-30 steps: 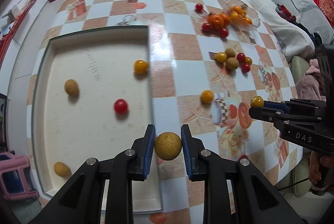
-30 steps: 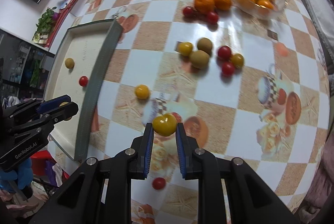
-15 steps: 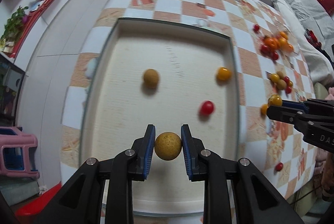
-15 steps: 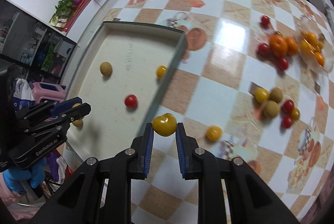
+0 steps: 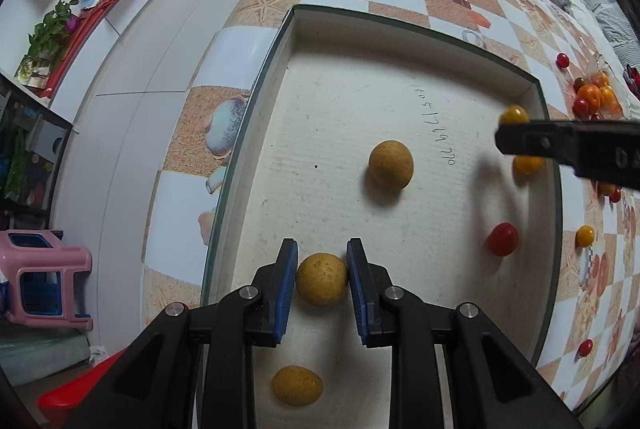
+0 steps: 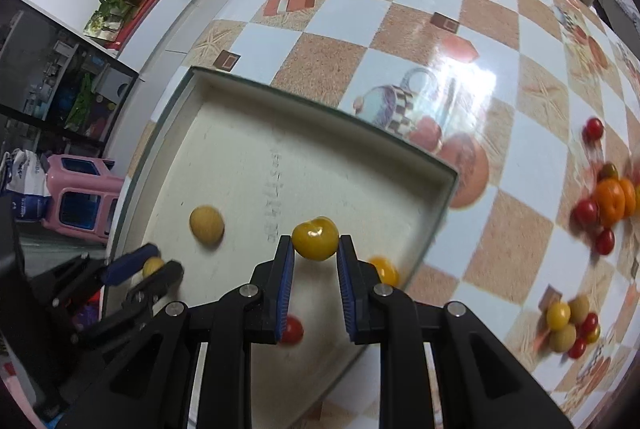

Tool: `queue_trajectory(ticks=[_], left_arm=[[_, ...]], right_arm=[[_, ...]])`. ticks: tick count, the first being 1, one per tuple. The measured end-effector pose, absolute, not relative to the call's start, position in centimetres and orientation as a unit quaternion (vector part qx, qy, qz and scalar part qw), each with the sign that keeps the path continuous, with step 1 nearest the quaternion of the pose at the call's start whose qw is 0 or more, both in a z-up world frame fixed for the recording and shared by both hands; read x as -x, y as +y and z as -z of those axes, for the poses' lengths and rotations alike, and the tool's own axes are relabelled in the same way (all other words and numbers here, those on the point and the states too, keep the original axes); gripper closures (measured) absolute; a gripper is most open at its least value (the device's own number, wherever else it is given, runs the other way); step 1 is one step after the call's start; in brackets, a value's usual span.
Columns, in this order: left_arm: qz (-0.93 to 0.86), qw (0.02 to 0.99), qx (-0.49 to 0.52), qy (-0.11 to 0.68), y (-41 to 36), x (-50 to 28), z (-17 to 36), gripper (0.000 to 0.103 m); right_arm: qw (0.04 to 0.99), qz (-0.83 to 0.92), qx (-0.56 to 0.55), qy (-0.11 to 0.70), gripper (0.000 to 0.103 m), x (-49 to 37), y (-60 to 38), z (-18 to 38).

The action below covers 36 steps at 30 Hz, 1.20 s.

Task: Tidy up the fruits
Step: 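Carry both fruits into the white tray and open both grippers, then move both open grippers back over the fruits on the table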

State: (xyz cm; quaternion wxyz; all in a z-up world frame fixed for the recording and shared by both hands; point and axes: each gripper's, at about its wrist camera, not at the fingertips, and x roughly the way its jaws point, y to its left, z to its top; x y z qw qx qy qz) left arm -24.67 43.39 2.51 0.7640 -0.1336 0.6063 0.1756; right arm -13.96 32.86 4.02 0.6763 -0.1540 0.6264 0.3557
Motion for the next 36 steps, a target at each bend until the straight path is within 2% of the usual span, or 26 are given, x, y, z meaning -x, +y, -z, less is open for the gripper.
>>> queue_trajectory(ticks=[7, 8, 9, 10, 11, 12, 13, 14, 16, 17, 19, 28, 36], left_arm=[[-0.172, 0.767, 0.111, 0.608, 42.9, 24.6, -2.3, 0.075], [-0.173, 0.766, 0.110, 0.609, 43.0, 24.6, -2.3, 0.070], [-0.176, 0.765, 0.109, 0.610, 43.0, 24.5, -2.3, 0.058], [-0.179, 0.764, 0.109, 0.611, 43.0, 24.5, -2.2, 0.028], [-0.179, 0.771, 0.113, 0.600, 42.9, 24.7, -2.5, 0.027], [-0.180, 0.774, 0.111, 0.597, 42.7, 24.8, -2.7, 0.027], [-0.181, 0.773, 0.104, 0.599, 42.5, 24.8, -2.7, 0.027], [-0.179, 0.770, 0.098, 0.604, 42.3, 24.8, -2.6, 0.027], [-0.176, 0.768, 0.096, 0.609, 42.0, 24.9, -2.5, 0.027], [-0.176, 0.767, 0.096, 0.610, 41.9, 25.0, -2.5, 0.027], [-0.175, 0.765, 0.095, 0.612, 41.7, 25.2, -2.5, 0.027], [-0.167, 0.769, 0.076, 0.612, 40.0, 25.9, -4.1, 0.027], [-0.136, 0.781, 0.061, 0.606, 37.1, 25.1, -5.7, 0.027]], right_arm=[[0.673, -0.342, 0.189, 0.628, 0.078, 13.7, 34.7, -2.2], [0.674, -0.344, 0.196, 0.624, 0.077, 13.9, 34.8, -2.3], [0.673, -0.344, 0.202, 0.622, 0.076, 14.1, 35.0, -2.3], [0.672, -0.346, 0.207, 0.621, 0.073, 14.2, 35.1, -2.2], [0.670, -0.349, 0.207, 0.622, 0.066, 14.3, 35.3, -2.3], [0.668, -0.350, 0.208, 0.623, 0.060, 14.3, 35.4, -2.3], [0.670, -0.345, 0.214, 0.621, 0.047, 14.4, 35.6, -2.3], [0.674, -0.344, 0.215, 0.618, 0.040, 14.4, 35.6, -2.4], [0.677, -0.343, 0.206, 0.618, 0.033, 14.4, 35.6, -2.7], [0.676, -0.345, 0.201, 0.620, 0.023, 14.4, 35.5, -2.9], [0.680, -0.352, 0.189, 0.614, 0.016, 14.2, 35.5, -3.6], [0.709, -0.350, 0.139, 0.597, 0.015, 13.0, 32.0, -7.5], [0.725, -0.308, 0.094, 0.609, 0.015, 12.1, 25.5, -8.4]])
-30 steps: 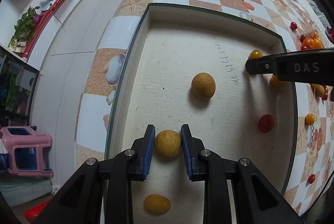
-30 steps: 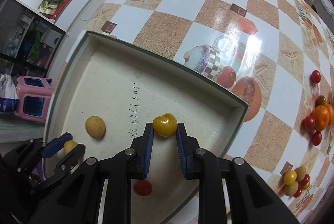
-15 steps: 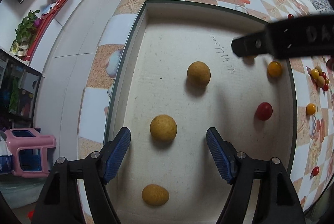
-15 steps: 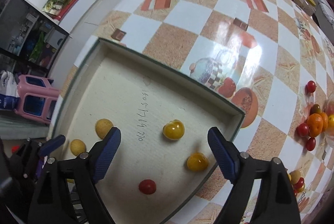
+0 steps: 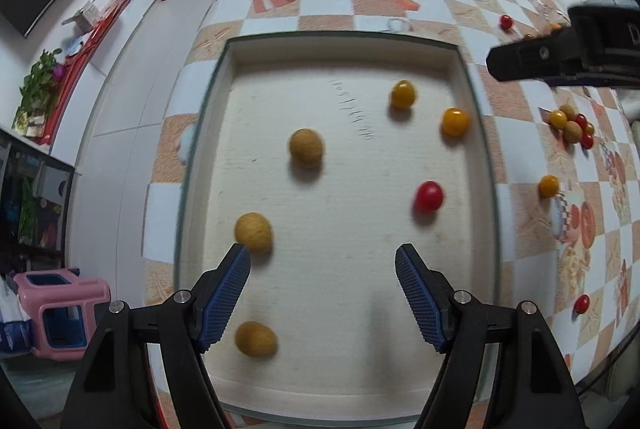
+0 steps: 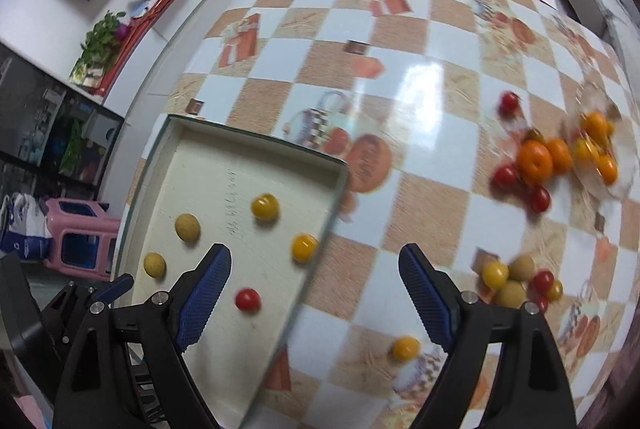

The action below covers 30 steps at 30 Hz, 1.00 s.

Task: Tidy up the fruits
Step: 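Move both open grippers back over the fruits on the table, then grasp a yellow cherry tomato with the left gripper while the right grasps a red cherry tomato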

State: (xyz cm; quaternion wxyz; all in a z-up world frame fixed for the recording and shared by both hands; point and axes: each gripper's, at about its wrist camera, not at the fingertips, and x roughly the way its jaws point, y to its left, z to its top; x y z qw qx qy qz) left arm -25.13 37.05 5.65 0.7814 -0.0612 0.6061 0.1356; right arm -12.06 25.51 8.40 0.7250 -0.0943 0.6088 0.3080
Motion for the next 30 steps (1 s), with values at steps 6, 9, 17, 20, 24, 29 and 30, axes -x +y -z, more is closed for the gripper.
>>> queue_trajectory(ticks=[6, 9, 17, 20, 24, 29, 30], left_arm=[[-0.097, 0.791, 0.037, 0.602, 33.6, 23.8, -6.7, 0.027], [-0.080, 0.794, 0.027, 0.602, 31.7, 23.1, -7.2, 0.027], [-0.034, 0.797, 0.011, 0.603, 27.0, 20.8, -8.1, 0.027], [-0.016, 0.795, 0.005, 0.606, 25.1, 19.9, -7.8, 0.027], [-0.002, 0.785, 0.006, 0.620, 23.0, 18.6, -6.6, 0.027], [0.000, 0.775, 0.005, 0.632, 21.3, 17.1, -4.8, 0.027], [-0.002, 0.773, 0.004, 0.635, 21.1, 16.8, -4.4, 0.027]], right_arm=[[0.728, -0.261, 0.068, 0.630, 0.015, 12.5, 18.7, -7.4], [0.729, -0.237, 0.059, 0.640, 0.015, 12.8, 15.3, -6.8], [0.724, -0.171, 0.044, 0.667, 0.015, 13.0, 7.5, -4.9], [0.722, -0.160, 0.041, 0.672, 0.015, 12.7, 5.8, -4.3], [0.720, -0.151, 0.034, 0.676, 0.015, 12.2, 4.3, -3.7], [0.723, -0.155, 0.037, 0.672, 0.015, 11.3, 3.7, -3.2], [0.724, -0.157, 0.037, 0.671, 0.015, 11.1, 3.7, -3.2]])
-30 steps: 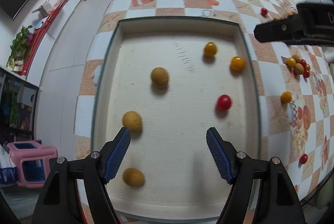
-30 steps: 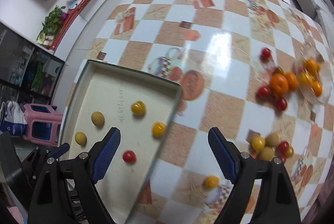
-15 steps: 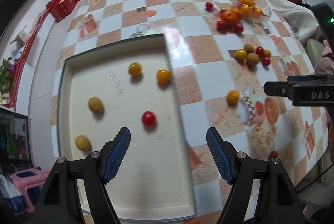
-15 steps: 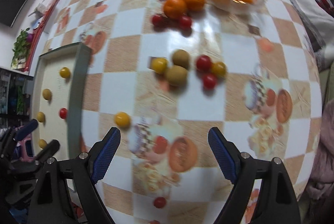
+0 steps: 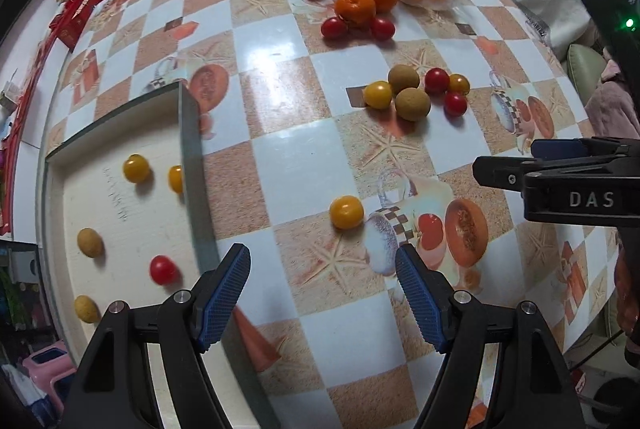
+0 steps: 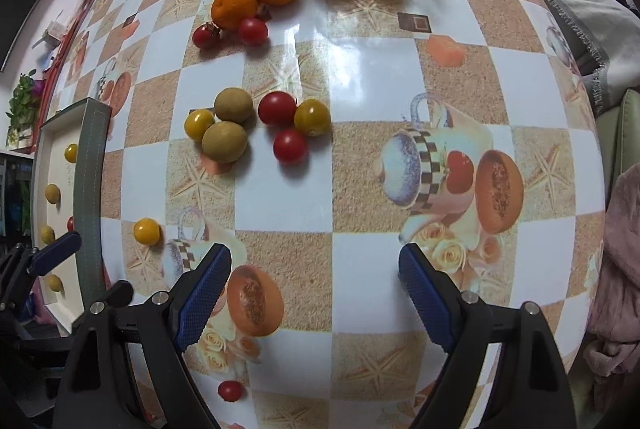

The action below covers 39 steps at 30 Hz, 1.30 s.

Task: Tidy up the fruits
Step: 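Grasp a yellow cherry tomato with the left gripper while the right grasps a red cherry tomato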

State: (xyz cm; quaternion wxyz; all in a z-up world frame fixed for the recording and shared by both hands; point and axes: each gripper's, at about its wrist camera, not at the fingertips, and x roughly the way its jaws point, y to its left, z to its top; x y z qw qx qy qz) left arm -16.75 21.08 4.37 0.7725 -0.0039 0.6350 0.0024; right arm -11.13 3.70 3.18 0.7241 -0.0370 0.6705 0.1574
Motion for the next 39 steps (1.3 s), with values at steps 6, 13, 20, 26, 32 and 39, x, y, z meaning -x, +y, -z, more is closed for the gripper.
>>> queue_trajectory(ticks=[6, 13, 20, 26, 32, 39], left_arm=[[-0.021, 0.766, 0.001, 0.642, 20.9, 15.3, -2.4, 0.027], [-0.032, 0.762, 0.004, 0.647, 20.7, 14.4, -1.1, 0.027], [-0.034, 0.761, 0.016, 0.647, 20.3, 14.1, -0.8, 0.034], [-0.025, 0.765, 0.025, 0.644, 19.5, 13.7, -1.3, 0.070], [-0.005, 0.763, 0.072, 0.642, 21.2, 13.9, -1.8, 0.080], [0.005, 0.763, 0.086, 0.640, 22.1, 14.9, -2.6, 0.080]], right_arm=[[0.724, -0.174, 0.044, 0.667, 0.020, 9.7, 4.4, -2.0], [0.733, -0.191, 0.060, 0.650, 0.030, 8.5, 5.9, -1.8], [0.740, -0.196, 0.072, 0.640, 0.053, 7.3, 8.0, -1.8], [0.740, -0.198, 0.070, 0.639, 0.082, 6.8, 8.0, -1.8], [0.738, -0.197, 0.044, 0.644, 0.082, 7.5, 6.3, -2.2], [0.733, -0.193, 0.015, 0.652, 0.082, 9.1, 4.9, -2.6]])
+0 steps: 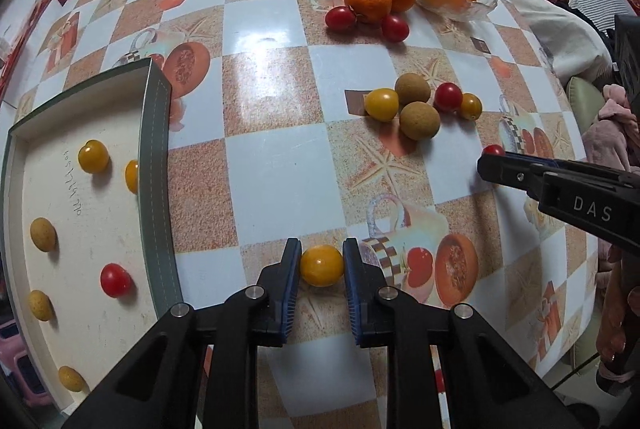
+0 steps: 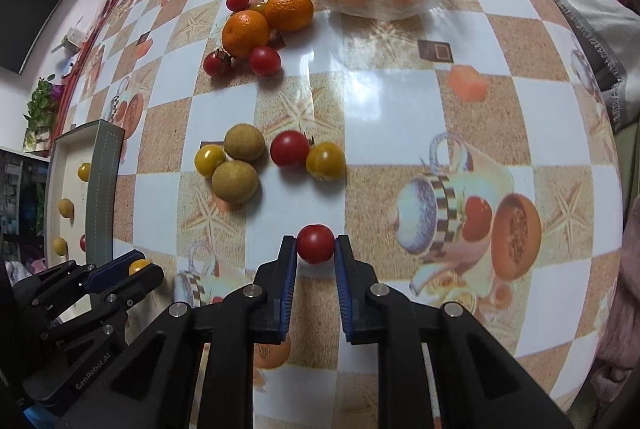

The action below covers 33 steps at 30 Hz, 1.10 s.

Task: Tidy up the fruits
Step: 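Grasp a yellow cherry tomato with the left gripper while the right grasps a red cherry tomato, then carry both tomatoes into the white tray and open both grippers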

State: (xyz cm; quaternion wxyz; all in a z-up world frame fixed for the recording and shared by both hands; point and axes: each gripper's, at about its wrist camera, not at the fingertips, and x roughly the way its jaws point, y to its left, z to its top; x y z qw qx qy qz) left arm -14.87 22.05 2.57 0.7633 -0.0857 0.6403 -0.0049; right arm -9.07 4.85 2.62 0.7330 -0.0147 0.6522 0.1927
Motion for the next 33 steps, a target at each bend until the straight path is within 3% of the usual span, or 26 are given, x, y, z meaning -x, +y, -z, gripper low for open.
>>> queue_trajectory(ticks=[18, 33], left_arm=[[0.010, 0.779, 0.105, 0.619, 23.6, 18.4, -5.8, 0.080], [-0.033, 0.790, 0.156, 0.592, 29.0, 22.4, -7.6, 0.080]], right_arm=[[0.725, -0.196, 0.015, 0.660, 0.082, 12.5, 4.4, -4.2], [0.721, -0.246, 0.053, 0.645, 0.082, 14.1, 11.4, -6.3]])
